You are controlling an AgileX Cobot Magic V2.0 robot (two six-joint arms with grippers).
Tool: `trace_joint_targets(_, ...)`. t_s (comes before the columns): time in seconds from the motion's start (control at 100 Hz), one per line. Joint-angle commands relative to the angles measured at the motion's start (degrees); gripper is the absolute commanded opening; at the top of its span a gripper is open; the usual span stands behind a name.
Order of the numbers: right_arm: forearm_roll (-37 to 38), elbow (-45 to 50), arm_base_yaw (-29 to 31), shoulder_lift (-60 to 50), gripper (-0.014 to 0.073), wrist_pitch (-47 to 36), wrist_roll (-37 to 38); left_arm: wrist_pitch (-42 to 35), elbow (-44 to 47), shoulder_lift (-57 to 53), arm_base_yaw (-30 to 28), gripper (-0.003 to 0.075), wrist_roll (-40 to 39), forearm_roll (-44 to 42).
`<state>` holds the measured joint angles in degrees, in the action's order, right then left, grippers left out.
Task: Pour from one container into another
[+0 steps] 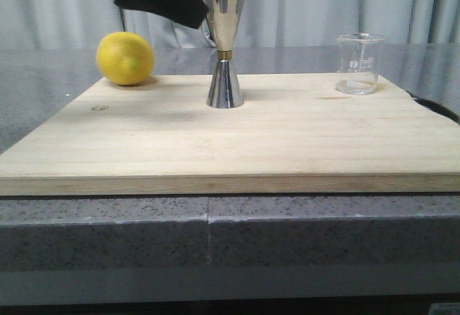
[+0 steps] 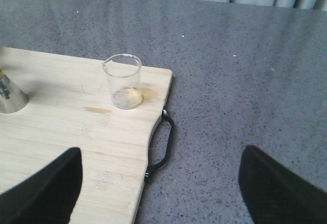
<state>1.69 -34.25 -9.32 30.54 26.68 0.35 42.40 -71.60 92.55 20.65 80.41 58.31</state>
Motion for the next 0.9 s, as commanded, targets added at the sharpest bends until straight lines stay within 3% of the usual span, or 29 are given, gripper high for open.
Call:
trace_joint_targets(0.0,0.2,-1.6,0.0,0.1,0.0568,-3.8,-0.4,-2.9,-2.5,-5.8,-0.2,0.0655,-14.5,-7.2)
trace_joint_targets(0.15,0.0,-1.6,0.0,0.1,0.0568,-3.1,-0.4,-0.4,-5.3,-11.4,-0.2,0.0611,-36.8,-28.4)
trace_joint_targets(0.23,-0.7,-1.6,0.0,0.1,0.0568,-1.7,-0.4,4.6,-6.9,-14.7,-0.2,0.0582,-48.0,-39.4)
trace_joint_targets(0.53,-3.7,-6.4,0.0,0.3,0.0568,13.9,-0.4,26.6,-8.0,-27.1,-0.2,0.0561,-75.6,-67.6)
trace_joint_targets(0.72,-3.4,-12.2,0.0,0.3,0.0568,24.8,-0.4,27.8,-0.8,-40.0,-0.2,0.0561,-90.3,-73.1)
trace_joint_targets(0.89,-1.7,-14.6,0.0,0.3,0.0568,28.8,0.4,26.2,8.6,-53.2,-0.2,0.0561,-92.2,-72.5)
